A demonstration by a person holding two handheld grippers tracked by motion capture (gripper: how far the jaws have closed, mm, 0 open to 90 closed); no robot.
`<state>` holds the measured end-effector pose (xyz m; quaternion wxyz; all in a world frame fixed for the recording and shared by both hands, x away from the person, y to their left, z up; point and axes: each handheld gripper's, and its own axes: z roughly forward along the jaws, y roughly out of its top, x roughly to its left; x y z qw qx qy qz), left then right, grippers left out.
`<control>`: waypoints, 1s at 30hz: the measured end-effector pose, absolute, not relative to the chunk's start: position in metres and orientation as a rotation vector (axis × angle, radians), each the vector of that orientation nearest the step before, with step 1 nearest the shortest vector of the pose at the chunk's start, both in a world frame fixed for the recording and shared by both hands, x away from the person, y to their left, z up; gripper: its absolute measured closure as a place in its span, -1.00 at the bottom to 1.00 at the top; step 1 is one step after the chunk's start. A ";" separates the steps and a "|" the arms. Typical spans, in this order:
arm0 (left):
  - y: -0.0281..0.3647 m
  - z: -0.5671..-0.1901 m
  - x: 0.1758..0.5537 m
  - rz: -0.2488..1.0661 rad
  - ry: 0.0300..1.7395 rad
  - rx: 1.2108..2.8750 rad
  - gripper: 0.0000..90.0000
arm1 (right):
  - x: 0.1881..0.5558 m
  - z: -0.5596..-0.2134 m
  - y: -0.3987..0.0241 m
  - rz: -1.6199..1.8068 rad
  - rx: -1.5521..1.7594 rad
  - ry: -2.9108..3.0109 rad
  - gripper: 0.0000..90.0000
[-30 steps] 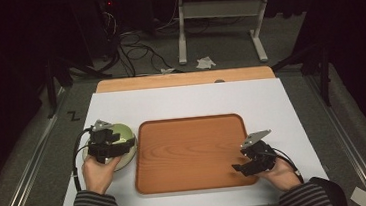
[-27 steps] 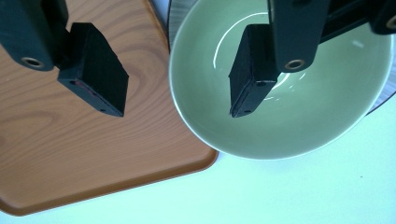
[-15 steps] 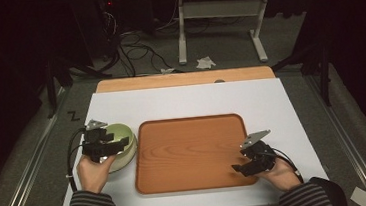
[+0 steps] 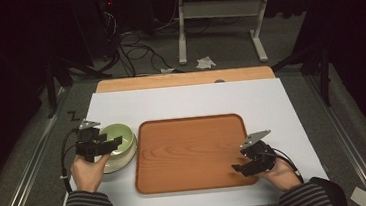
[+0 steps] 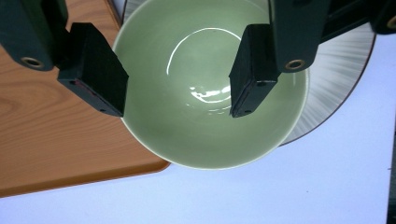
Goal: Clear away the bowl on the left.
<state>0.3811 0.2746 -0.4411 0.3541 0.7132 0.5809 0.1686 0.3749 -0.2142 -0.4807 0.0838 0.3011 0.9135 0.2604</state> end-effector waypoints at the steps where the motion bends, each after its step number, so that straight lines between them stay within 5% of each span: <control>1: 0.276 -0.441 0.381 0.435 1.507 1.838 -0.16 | 0.375 -0.481 -0.214 0.780 0.897 2.726 -0.21; 30: 0.302 -0.448 0.386 0.449 1.624 1.772 -0.16 | 0.375 -0.481 -0.214 0.765 0.903 2.732 -0.21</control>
